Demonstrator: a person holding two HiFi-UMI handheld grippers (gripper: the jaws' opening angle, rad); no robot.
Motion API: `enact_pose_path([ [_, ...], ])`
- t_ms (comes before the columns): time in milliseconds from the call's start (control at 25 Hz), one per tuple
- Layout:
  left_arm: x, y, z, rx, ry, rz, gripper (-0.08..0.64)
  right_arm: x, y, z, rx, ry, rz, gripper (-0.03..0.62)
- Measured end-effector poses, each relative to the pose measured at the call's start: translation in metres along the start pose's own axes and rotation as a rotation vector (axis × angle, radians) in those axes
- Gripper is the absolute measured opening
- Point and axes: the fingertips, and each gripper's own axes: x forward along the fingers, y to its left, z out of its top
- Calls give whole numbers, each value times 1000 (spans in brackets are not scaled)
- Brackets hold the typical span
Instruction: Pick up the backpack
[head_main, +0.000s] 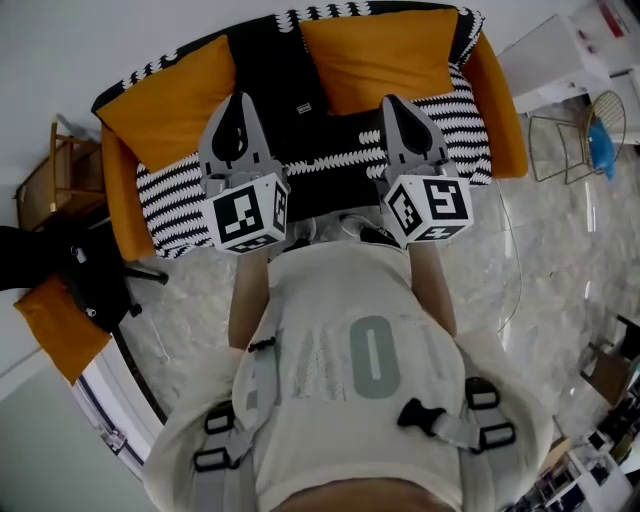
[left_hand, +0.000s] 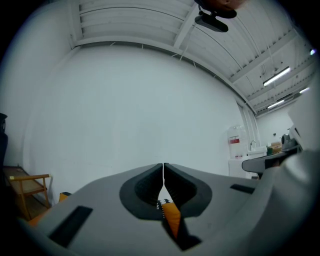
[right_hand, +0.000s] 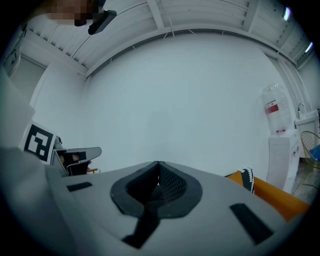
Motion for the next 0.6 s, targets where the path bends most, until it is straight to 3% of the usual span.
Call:
enact_pose_path([
  [240,-4,3,0,-2,0,19,21,1,-2,2,2,-6,8,8],
  [320,1,2,-1,-22,-11,-13,23,10,-2,0,10,5,25,8],
  [360,3,0,-1,-43,-20,-42,57,15,1,-2,17,15,48,26],
  [400,6,-2,-1,-68,-28,-70,168,19,5,-4,25,23,81,165],
  [440,8,-3,-1,-90,-34,-87,264,22,9,-5,34,24,116,225],
  [600,11,2,-3,-104,-34,-81,319,29,18,-1,91,-32,185,326],
])
